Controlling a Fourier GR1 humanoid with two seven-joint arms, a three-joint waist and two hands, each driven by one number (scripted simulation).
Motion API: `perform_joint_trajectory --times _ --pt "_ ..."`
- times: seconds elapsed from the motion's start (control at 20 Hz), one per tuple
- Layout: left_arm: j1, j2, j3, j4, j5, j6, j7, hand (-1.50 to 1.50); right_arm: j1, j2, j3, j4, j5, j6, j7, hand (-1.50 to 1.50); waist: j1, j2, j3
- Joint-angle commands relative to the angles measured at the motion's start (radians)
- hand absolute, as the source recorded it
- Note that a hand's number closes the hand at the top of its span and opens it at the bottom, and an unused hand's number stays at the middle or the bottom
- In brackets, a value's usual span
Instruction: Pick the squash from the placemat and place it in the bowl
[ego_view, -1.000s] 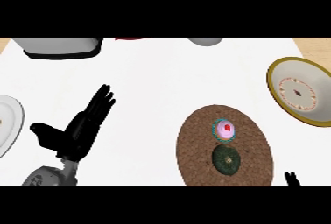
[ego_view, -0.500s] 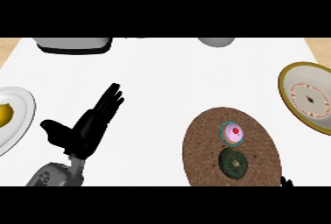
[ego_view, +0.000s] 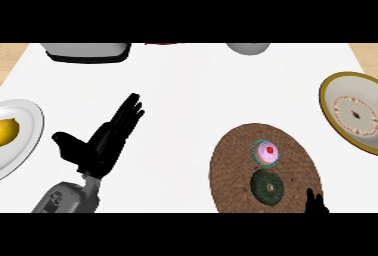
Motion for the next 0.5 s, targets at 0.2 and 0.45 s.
perform_joint_trajectory --times 0.2,0.45 --pt "0.010 -0.024 0.002 0.039 -0.022 -0.008 -0.016 0.00 -0.174 0.011 0.035 0.046 -0.069 0.163 0.316 -1.50 -0.008 -0.006 0.003" --pt "-0.032 -0.028 0.032 0.022 -0.005 -0.006 0.036 0.00 -0.270 0.011 0.003 0.141 -0.101 0.158 0.317 -1.50 -0.011 -0.008 0.004"
